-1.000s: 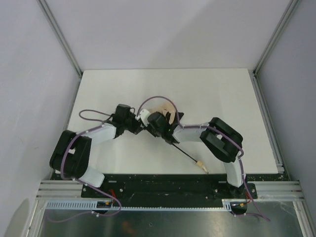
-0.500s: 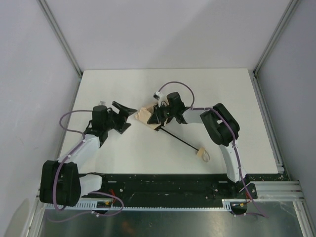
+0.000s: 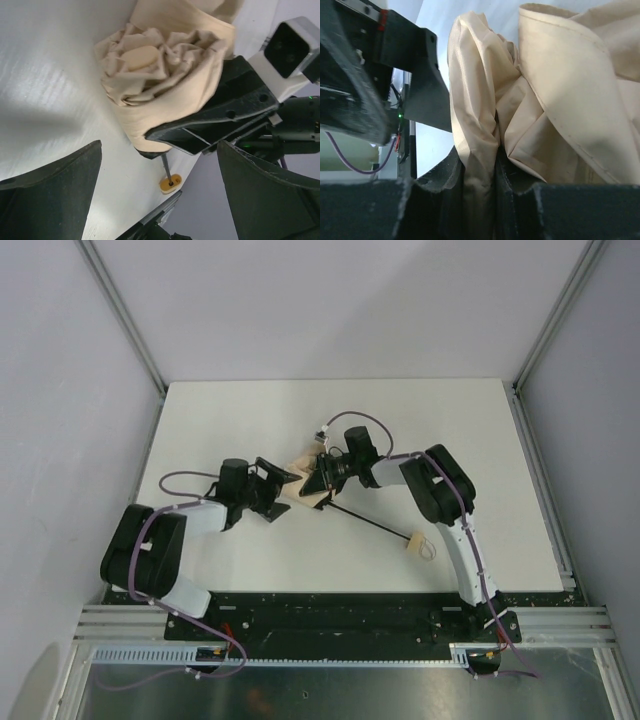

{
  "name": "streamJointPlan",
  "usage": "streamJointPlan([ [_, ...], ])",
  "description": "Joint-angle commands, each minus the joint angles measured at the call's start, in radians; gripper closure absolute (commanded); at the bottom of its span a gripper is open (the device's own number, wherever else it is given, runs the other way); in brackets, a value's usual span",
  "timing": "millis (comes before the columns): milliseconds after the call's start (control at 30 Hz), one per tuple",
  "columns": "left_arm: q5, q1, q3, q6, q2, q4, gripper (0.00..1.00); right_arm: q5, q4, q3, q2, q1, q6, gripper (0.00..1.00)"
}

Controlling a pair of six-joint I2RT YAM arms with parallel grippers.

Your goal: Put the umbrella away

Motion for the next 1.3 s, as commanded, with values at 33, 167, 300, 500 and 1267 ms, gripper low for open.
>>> streamJointPlan([
  [33, -0.064, -0.018, 0.028, -0.092, 0.096, 0.055, 0.01, -0.007, -0.279, -0.031, 0.138, 0.008, 0.016, 1.00],
  [167, -0.143, -0.028, 0.035, -0.096, 0.163, 0.054, 0.08, -0.013, -0.320, -0.002, 0.144, 0.004, -0.004, 1.00],
  [300, -0.230, -0.044, 0.071, -0.048, 0.206, 0.055, 0.22, -0.018, -0.401, 0.036, 0.154, 0.004, -0.051, 1.00],
  [500, -0.345, -0.060, 0.090, 0.015, 0.223, -0.016, 0.51, -0.040, -0.455, 0.073, 0.160, 0.007, -0.084, 1.00],
  [1267, -0.274, -0.081, 0.138, 0.042, 0.126, -0.451, 1.00, 1.142, -0.450, -0.230, -0.569, 0.347, -0.611, 0.17],
])
